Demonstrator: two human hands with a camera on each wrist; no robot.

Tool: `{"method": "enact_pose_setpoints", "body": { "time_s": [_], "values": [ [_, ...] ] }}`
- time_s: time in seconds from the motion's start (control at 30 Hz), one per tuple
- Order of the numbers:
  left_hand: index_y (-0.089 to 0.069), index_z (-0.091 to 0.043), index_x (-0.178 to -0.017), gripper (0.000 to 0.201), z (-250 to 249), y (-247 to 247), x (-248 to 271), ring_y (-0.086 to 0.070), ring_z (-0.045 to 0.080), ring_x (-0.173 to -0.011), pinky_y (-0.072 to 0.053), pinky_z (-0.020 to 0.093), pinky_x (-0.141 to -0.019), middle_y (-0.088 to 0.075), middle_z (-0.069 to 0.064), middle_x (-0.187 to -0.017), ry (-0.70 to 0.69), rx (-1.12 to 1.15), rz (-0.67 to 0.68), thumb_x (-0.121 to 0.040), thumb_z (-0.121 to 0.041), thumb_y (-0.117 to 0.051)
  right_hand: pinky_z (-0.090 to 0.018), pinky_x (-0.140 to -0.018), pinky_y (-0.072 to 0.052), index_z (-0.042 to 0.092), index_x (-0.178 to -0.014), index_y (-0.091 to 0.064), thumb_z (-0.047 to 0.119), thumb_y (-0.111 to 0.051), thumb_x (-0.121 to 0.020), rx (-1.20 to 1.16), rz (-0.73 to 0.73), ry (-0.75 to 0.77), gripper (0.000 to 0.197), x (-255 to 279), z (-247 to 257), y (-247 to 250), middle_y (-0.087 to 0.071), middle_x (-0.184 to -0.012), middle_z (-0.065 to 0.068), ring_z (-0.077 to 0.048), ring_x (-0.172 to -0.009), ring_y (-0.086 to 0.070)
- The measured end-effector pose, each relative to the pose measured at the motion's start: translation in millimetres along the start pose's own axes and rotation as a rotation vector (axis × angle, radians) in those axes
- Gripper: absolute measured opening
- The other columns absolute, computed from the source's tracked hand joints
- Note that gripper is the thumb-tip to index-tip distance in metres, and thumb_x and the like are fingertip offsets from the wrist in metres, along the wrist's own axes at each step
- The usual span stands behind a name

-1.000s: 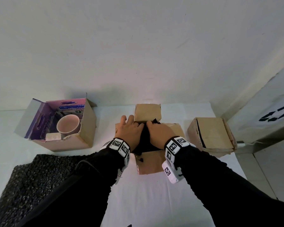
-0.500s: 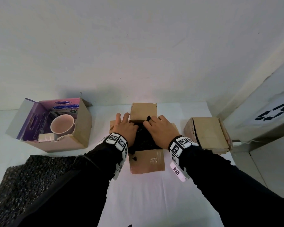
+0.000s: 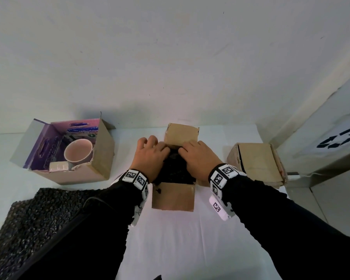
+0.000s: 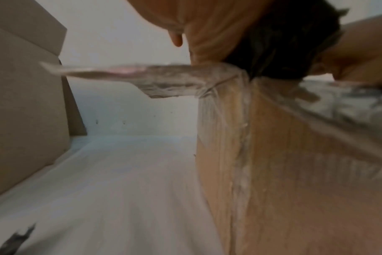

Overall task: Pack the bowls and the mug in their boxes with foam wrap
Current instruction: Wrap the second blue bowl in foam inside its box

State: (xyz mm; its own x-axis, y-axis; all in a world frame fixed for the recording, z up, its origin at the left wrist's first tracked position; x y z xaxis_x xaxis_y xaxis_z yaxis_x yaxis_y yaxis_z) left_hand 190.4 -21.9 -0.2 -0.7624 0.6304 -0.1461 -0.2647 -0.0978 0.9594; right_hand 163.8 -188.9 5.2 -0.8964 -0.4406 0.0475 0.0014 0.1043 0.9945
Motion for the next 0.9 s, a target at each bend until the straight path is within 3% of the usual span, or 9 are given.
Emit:
{"method": "enact_pose_setpoints", "body": {
  "time_s": [0.07,0.13,0.27,0.4,0.5,0.63,0.7,0.8,0.9],
  "values": [
    [-0.058,-0.022,-0.073,0.014,-0.6,-0.8,6.1,-0.053,0.027,-0.085,-0.030,0.043,-0.083,-0.061,-0.004,-0.071,-0.022,-0.006,-0.026,-0.070,-0.021,-0.072,-0.037,-0.074,-0.043,0.015,-0.089,-0.061,0.017,-0.066,-0.071,-0.005,-0.073,0.034,0.019,6.4,-1.4,-1.1,-0.066,-0.086,-0.005,-0.027,-0.079,-0.060],
    [-0.059,-0.022,-0.075,0.015,-1.2,2.1,10.7,-0.054,0.027,-0.089,-0.030,0.045,-0.088,-0.063,-0.001,-0.074,-0.019,0.016,-0.011,-0.079,-0.035,-0.065,-0.039,-0.082,-0.042,0.017,-0.084,-0.060,0.030,-0.059,-0.079,-0.022,-0.098,0.076,0.013,14.1,-2.0,-2.5,-0.066,-0.080,-0.003,-0.025,-0.078,-0.060],
    [-0.064,-0.021,-0.080,0.042,1.1,15.1,20.1,-0.050,0.028,-0.108,-0.024,0.056,-0.101,-0.061,0.003,-0.092,-0.037,0.068,0.089,-0.074,-0.058,-0.043,-0.039,-0.093,-0.037,0.019,-0.076,-0.062,0.049,-0.041,-0.087,-0.007,-0.094,0.109,0.038,29.5,-7.0,-5.7,-0.065,-0.075,0.003,-0.019,-0.082,-0.056],
    [-0.067,-0.030,-0.097,0.044,5.9,18.8,23.3,-0.033,0.026,-0.132,-0.009,0.058,-0.109,-0.059,-0.008,-0.111,-0.060,0.034,0.260,-0.070,-0.055,-0.043,-0.038,-0.086,-0.034,0.021,-0.076,-0.073,0.053,-0.034,-0.090,-0.013,-0.100,0.107,0.052,39.8,-8.1,-17.1,-0.063,-0.085,0.004,-0.018,-0.088,-0.054],
    [-0.063,-0.035,-0.109,0.039,4.9,14.1,20.8,-0.027,0.025,-0.134,-0.013,0.051,-0.107,-0.057,-0.016,-0.118,-0.043,0.031,0.287,-0.076,-0.050,-0.050,-0.037,-0.086,-0.037,0.023,-0.076,-0.075,0.049,-0.034,-0.091,-0.025,-0.136,0.093,0.052,41.6,-3.8,-16.0,-0.057,-0.090,0.002,-0.018,-0.080,-0.055],
    [-0.056,-0.027,-0.113,0.039,-1.0,12.4,28.5,-0.040,0.024,-0.118,-0.034,0.039,-0.094,-0.050,-0.003,-0.121,0.083,0.089,0.169,-0.082,-0.050,-0.059,-0.041,-0.099,-0.031,0.020,-0.089,-0.059,0.040,-0.036,-0.094,-0.011,-0.212,0.086,0.030,48.7,4.7,-18.1,-0.064,-0.077,0.004,-0.020,-0.081,-0.059],
    [-0.051,-0.020,-0.104,0.038,0.3,10.8,37.8,-0.052,0.024,-0.100,-0.046,0.037,-0.076,-0.051,0.002,-0.112,0.228,0.277,0.074,-0.085,-0.051,-0.060,-0.042,-0.094,-0.029,0.020,-0.093,-0.054,0.038,-0.034,-0.095,-0.008,-0.200,0.037,0.027,51.0,4.6,-19.9,-0.066,-0.077,0.003,-0.021,-0.090,-0.057],
    [-0.044,-0.021,-0.092,0.036,1.9,6.7,54.7,-0.053,0.022,-0.063,-0.047,0.032,-0.054,-0.053,-0.003,-0.089,0.360,0.523,-0.013,-0.084,-0.053,-0.058,-0.042,-0.087,-0.027,0.021,-0.090,-0.056,0.039,-0.038,-0.096,-0.001,-0.107,-0.010,0.027,43.0,7.6,-12.0,-0.065,-0.078,0.002,-0.022,-0.098,-0.051],
    [-0.044,-0.023,-0.088,0.022,0.7,2.8,66.9,-0.052,0.020,-0.058,-0.050,0.035,-0.053,-0.053,-0.006,-0.081,0.304,0.648,-0.090,-0.079,-0.036,-0.060,-0.037,-0.085,-0.033,0.025,-0.088,-0.053,0.047,-0.052,-0.090,-0.160,-0.086,-0.049,0.022,27.5,13.7,0.9,-0.061,-0.088,0.006,-0.018,-0.094,-0.049]
  ]
}}
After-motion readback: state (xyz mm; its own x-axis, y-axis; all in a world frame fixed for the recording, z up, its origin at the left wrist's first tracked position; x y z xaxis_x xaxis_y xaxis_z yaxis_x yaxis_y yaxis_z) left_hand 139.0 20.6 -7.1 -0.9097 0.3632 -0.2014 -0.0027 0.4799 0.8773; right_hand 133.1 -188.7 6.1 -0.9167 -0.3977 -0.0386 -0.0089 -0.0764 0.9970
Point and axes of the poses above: each hand's wrist, its own x-axis away from the middle knuckle, its own y-axis out of the back of the hand, z = x × y, the point moved 2 cm from there along -x, towards the middle knuckle
